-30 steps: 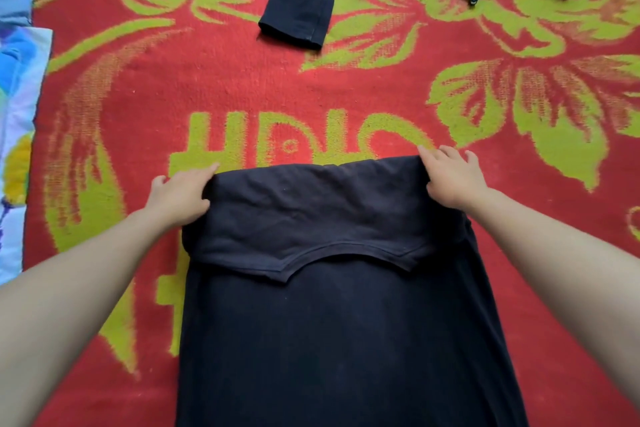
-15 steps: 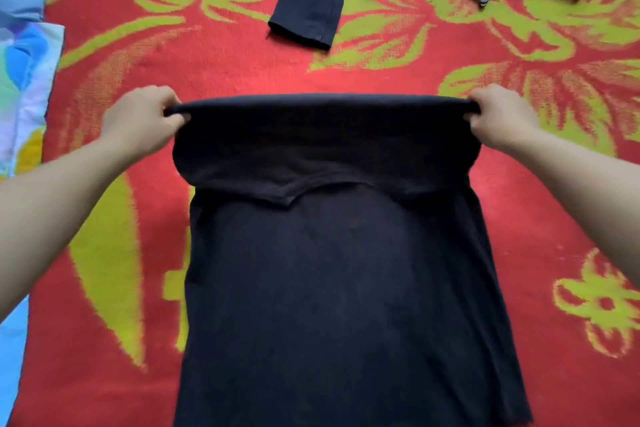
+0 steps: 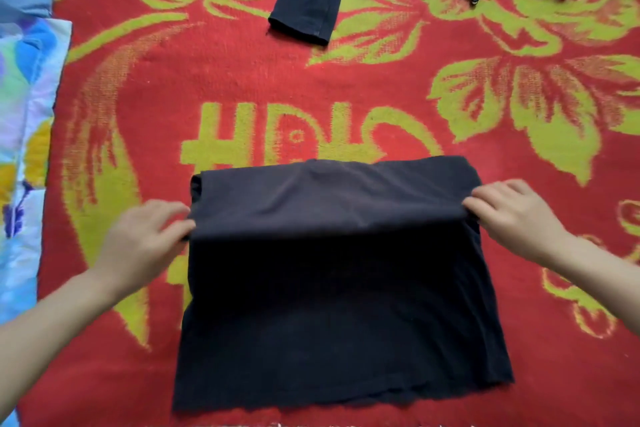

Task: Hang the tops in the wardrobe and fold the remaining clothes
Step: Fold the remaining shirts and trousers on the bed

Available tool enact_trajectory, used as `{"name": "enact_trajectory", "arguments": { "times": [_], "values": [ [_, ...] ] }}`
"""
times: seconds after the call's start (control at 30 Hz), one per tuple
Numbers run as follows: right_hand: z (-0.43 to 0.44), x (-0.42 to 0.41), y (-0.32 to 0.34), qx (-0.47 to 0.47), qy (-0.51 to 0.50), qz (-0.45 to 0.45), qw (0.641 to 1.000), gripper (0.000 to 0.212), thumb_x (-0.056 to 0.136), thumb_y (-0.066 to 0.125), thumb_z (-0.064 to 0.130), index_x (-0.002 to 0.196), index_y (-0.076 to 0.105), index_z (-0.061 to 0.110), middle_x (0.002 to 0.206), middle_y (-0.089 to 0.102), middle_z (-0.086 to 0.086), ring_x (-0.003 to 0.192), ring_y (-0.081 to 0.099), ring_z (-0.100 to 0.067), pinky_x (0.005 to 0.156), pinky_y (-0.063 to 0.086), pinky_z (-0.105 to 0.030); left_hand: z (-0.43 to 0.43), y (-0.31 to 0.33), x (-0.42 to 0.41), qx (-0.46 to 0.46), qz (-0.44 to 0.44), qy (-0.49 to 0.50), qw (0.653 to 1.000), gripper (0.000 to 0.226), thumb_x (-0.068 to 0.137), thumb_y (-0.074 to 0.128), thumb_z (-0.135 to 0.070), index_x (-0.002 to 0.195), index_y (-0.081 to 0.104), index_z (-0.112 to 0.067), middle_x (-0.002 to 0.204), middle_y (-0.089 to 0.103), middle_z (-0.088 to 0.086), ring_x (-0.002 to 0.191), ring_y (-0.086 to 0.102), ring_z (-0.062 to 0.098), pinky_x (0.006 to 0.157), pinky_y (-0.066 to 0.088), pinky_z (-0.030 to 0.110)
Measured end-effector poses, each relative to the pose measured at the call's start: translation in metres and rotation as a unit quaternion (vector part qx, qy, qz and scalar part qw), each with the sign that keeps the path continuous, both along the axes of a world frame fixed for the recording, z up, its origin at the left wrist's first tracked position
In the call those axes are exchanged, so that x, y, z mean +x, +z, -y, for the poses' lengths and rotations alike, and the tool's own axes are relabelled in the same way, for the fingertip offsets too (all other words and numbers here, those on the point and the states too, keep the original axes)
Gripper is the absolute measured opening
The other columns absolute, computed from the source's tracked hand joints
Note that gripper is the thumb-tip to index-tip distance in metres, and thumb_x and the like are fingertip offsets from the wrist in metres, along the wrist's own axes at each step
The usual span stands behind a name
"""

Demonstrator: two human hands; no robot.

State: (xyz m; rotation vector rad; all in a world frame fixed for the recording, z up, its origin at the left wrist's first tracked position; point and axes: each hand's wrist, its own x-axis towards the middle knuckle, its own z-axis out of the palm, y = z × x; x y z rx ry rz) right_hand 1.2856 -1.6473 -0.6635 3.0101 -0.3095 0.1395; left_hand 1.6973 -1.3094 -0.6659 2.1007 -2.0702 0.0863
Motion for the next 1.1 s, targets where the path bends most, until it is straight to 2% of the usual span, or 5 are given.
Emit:
{"name": "enact_trajectory", "arguments": {
  "times": [0.53, 0.7, 0.8, 0.93, 1.1],
  "values": [
    [-0.050, -0.023, -0.041, 0.050, -0.050, -0.320, 0.945, 0.031, 0.046, 0.082, 0.022, 0.066, 0.062, 0.009, 0.059, 0.050, -0.006, 0.050, 0.052, -0.026, 0.042, 0.034, -0.033, -0.036, -0.049, -0.063, 0.296, 0.091, 0.103, 0.945, 0.023, 0.049, 0.068, -0.012, 0.071, 0.064, -0.008, 0.083, 0.061, 0.022, 0.070, 0.055, 0.036, 0.062, 0.039, 0.044],
    [-0.034, 0.004, -0.035, 0.067, -0.083, -0.155, 0.982, 0.070, 0.092, 0.023, 0.059, 0.049, 0.055, 0.014, 0.047, 0.052, -0.003, 0.045, 0.055, -0.024, 0.043, 0.039, -0.029, 0.009, -0.036, -0.062, 0.232, 0.040, 0.227, 0.945, 0.029, 0.053, 0.046, -0.016, 0.070, 0.065, -0.004, 0.075, 0.055, 0.019, 0.069, 0.052, 0.035, 0.063, 0.038, 0.043],
    [-0.020, 0.042, -0.026, 0.040, -0.196, -0.155, 0.967, 0.031, 0.078, 0.067, 0.030, 0.089, 0.065, 0.001, 0.088, 0.062, -0.021, 0.082, 0.061, -0.037, 0.060, 0.048, -0.040, 0.055, -0.029, -0.043, 0.215, 0.001, 0.300, 0.929, 0.049, 0.073, 0.061, -0.013, 0.122, 0.056, -0.006, 0.124, 0.051, 0.024, 0.110, 0.049, 0.040, 0.083, 0.040, 0.053],
    [-0.004, 0.064, -0.025, 0.173, -0.336, -0.327, 0.866, 0.048, 0.090, 0.055, 0.027, 0.133, 0.041, 0.012, 0.130, 0.050, -0.011, 0.122, 0.045, -0.029, 0.096, 0.034, -0.040, 0.086, -0.034, -0.016, 0.404, -0.052, 0.343, 0.846, 0.081, 0.087, 0.059, -0.028, 0.150, 0.008, -0.026, 0.150, 0.031, 0.006, 0.142, 0.012, 0.027, 0.110, 0.008, 0.060],
    [0.019, 0.048, -0.009, 0.143, -0.350, -0.217, 0.900, 0.015, 0.092, 0.049, 0.017, 0.097, 0.059, 0.007, 0.107, 0.060, -0.013, 0.103, 0.054, -0.032, 0.085, 0.030, -0.038, 0.078, -0.017, 0.018, 0.334, -0.016, 0.333, 0.882, 0.021, 0.091, 0.056, -0.022, 0.109, 0.066, -0.022, 0.108, 0.065, 0.007, 0.117, 0.047, 0.028, 0.109, 0.015, 0.052]
  ]
}}
